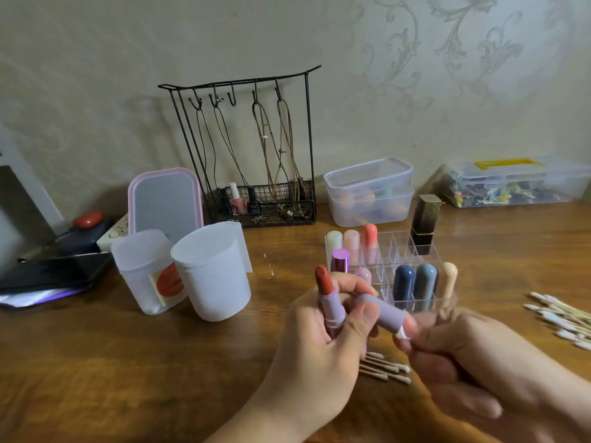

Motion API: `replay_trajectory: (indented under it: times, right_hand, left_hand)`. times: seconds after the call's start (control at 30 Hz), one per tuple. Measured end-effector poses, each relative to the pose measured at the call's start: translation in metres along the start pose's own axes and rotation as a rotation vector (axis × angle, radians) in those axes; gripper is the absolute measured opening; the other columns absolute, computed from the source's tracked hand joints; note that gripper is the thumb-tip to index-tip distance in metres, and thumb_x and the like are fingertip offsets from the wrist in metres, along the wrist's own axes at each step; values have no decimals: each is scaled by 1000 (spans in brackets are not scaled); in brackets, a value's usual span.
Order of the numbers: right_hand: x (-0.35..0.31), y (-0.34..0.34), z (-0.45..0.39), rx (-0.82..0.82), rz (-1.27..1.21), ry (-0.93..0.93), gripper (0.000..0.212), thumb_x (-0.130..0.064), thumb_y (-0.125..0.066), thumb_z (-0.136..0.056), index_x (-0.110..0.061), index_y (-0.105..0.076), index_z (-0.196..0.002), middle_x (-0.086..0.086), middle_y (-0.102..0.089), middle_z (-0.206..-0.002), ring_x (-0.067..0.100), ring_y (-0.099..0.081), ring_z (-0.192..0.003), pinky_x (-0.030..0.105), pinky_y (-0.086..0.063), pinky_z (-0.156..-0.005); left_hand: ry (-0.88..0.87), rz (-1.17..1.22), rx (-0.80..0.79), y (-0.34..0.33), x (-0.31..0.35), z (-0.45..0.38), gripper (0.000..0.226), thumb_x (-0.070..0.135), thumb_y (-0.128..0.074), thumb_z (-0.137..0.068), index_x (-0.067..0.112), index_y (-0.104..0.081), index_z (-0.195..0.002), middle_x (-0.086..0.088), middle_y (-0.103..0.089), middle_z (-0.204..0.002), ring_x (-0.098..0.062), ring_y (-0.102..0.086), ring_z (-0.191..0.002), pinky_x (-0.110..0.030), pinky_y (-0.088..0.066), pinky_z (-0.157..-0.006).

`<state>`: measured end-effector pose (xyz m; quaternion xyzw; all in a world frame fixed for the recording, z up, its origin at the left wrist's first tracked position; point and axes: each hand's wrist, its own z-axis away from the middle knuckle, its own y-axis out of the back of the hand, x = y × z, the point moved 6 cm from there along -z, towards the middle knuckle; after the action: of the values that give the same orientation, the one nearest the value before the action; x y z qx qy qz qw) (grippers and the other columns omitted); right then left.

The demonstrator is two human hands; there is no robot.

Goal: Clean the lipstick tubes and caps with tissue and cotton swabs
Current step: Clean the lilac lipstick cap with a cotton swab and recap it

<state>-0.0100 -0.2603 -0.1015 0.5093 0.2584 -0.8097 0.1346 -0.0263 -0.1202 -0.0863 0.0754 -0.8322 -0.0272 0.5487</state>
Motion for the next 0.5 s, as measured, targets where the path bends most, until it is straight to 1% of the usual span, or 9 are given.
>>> replay_trajectory:
  times: [0.07,0.1,0.17,0.2,0.27,0.37,0.4,0.47,0.5]
  right_hand:
    - [-2,-10,2,-15,-101,-53,28,-19,-56,-82,-7,-52,-58,5,-24,-45,5,-21,-23,8,-17,-36]
    - [-6,-6,2,22,81,39,38,-29,-54,-89,-11,-51,-55,7,-26,-43,9,-22,-23,11,-17,-33]
    - [-23,-4,11,115,771,458,53,-61,-46,-92,-22,-52,-56,-3,-42,-43,6,-34,-30,22,-29,-34]
    - [-33,-4,15,264,1116,674,47,-66,-44,-90,-29,-56,-64,-7,-48,-49,5,-40,-37,18,-33,-39]
    - [-39,-5,21,375,1369,892,29,-58,-45,-91,-34,-59,-81,-13,-53,-64,6,-47,-48,20,-41,-42]
    - [-33,-12,20,409,1487,1032,25,-34,-47,-92,-22,-67,-82,-6,-55,-66,21,-49,-44,25,-41,-36]
    - [-31,-13,20,411,1476,1051,24,-31,-48,-91,-22,-68,-81,-8,-56,-65,19,-50,-44,23,-42,-36]
    - [-28,-11,16,413,1236,892,24,-30,-52,-92,-28,-66,-72,-15,-54,-57,8,-49,-44,18,-41,-40]
    - [-25,-7,11,364,980,759,32,-26,-55,-95,-26,-65,-65,-13,-51,-51,7,-45,-41,16,-36,-39]
  left_hand:
    - [17,21,-16,0,1,-2,20,30,-56,-90,13,-62,-101,0,-58,-60,-9,-53,-55,-23,-49,-58]
    - [48,73,-15,0,0,-4,21,29,-58,-90,11,-63,-100,0,-57,-60,-11,-52,-55,-22,-47,-55]
    - [124,182,24,4,-5,-8,22,27,-61,-90,6,-66,-96,-9,-59,-62,-16,-51,-56,-22,-42,-53]
    - [150,214,43,6,-7,-9,22,26,-61,-90,6,-68,-94,-15,-60,-65,-19,-52,-59,-23,-42,-54]
    - [159,232,48,6,-8,-9,23,26,-61,-89,5,-70,-94,-22,-60,-70,-19,-52,-61,-24,-42,-53]
    - [182,228,23,2,-10,-7,28,28,-60,-84,5,-70,-94,-20,-66,-80,-14,-61,-67,-20,-50,-61]
    - [190,231,17,1,-12,-6,28,29,-60,-84,5,-70,-95,-14,-68,-78,-12,-62,-68,-19,-51,-63]
    - [177,243,16,-2,-10,-6,28,27,-59,-85,3,-66,-97,-3,-65,-67,-9,-58,-60,-17,-47,-56]
    - [155,239,16,-2,-8,-5,28,27,-58,-86,3,-64,-99,0,-62,-63,-7,-54,-55,-16,-44,-52]
